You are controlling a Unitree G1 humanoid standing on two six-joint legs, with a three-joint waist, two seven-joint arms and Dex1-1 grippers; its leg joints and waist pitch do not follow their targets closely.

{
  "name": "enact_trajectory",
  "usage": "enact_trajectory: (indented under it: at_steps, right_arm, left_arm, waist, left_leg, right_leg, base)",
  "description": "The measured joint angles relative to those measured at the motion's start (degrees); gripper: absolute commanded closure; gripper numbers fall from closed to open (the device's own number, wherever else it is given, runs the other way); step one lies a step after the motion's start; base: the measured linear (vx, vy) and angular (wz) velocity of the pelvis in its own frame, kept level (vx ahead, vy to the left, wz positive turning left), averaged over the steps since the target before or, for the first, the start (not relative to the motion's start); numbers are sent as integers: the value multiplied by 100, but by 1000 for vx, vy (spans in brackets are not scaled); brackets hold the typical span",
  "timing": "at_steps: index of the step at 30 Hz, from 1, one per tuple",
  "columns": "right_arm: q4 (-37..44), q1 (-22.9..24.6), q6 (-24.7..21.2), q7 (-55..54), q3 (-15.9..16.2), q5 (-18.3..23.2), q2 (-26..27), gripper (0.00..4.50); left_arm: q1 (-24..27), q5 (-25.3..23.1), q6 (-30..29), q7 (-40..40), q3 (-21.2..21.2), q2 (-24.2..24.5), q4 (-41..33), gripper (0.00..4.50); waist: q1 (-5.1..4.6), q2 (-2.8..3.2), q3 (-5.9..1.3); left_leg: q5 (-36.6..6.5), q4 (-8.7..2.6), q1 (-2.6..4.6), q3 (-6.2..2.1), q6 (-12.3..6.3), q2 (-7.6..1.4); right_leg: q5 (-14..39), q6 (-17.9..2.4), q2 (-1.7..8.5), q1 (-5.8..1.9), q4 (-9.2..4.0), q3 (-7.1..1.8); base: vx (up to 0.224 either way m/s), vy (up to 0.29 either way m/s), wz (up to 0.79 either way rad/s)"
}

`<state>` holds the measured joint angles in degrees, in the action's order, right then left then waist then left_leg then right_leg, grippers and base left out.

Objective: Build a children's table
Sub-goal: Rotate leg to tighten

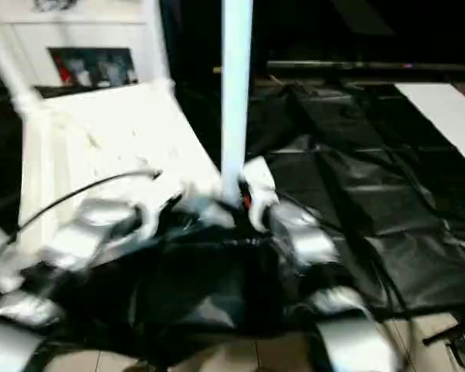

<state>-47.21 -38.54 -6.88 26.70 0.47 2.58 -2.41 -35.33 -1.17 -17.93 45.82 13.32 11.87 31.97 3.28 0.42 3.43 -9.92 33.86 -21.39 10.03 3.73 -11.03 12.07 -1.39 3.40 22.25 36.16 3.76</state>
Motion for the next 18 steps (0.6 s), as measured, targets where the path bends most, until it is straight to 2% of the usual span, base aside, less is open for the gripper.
enact_trajectory:
  at_steps: [4,5,8,9,10,11,13,18]
  right_arm:
    - [-77,-40,99,-394,-34,-47,126,184]
    - [-87,-38,127,-394,-34,-51,126,128]
    - [-87,-27,136,-304,-42,-41,131,114]
    - [-85,-27,136,-229,-48,-36,131,93]
    - [-83,-26,136,-162,-49,-36,129,93]
    - [-71,-17,139,-14,-48,-37,114,68]
    - [-48,10,170,238,-32,-37,97,63]
    - [161,192,362,1401,376,-15,-303,63]
  left_arm:
    - [-24,-55,1,-161,-23,-86,31,450]
    - [-24,-60,1,-161,-25,-89,31,450]
    - [-24,-70,9,-134,-27,-87,31,450]
    - [-23,-70,9,-94,-41,-73,31,450]
    - [-20,-69,20,-27,-47,-44,30,450]
    - [6,-54,32,82,-59,11,3,450]
    - [78,-22,40,185,-67,100,-88,450]
    - [329,112,94,831,-23,480,-449,450]
  waist:
    - [-18,2,-1]
    - [-18,2,-1]
    - [-22,1,-1]
    - [-29,1,-1]
    - [-36,1,-1]
    - [-51,1,-1]
    - [-69,1,-1]
    - [-44,1,0]
  left_leg:
    - [-1,0,-1,0,-3,1]
    - [-1,0,-2,1,-3,1]
    - [-1,0,-1,0,-3,1]
    - [-1,0,-1,0,-3,1]
    - [-1,0,-2,1,-3,1]
    - [-1,-1,-2,0,-3,0]
    - [-1,-4,-2,0,-3,-1]
    - [-1,-4,-8,0,-3,-3]
  right_leg:
    - [3,2,0,0,-6,-2]
    - [3,2,0,0,-6,-2]
    - [3,2,0,0,-6,-2]
    - [3,2,0,0,-6,-2]
    - [3,2,0,1,-6,-2]
    - [3,2,-2,1,-6,-3]
    - [3,2,-4,3,-6,-2]
    - [3,2,-4,6,-6,0]
  base:
    - [0,0,0]
    - [0,0,0]
    - [0,0,0]
    - [0,0,0]
    - [0,0,0]
    - [0,0,0]
    - [0,0,0]
    - [0,0,0]
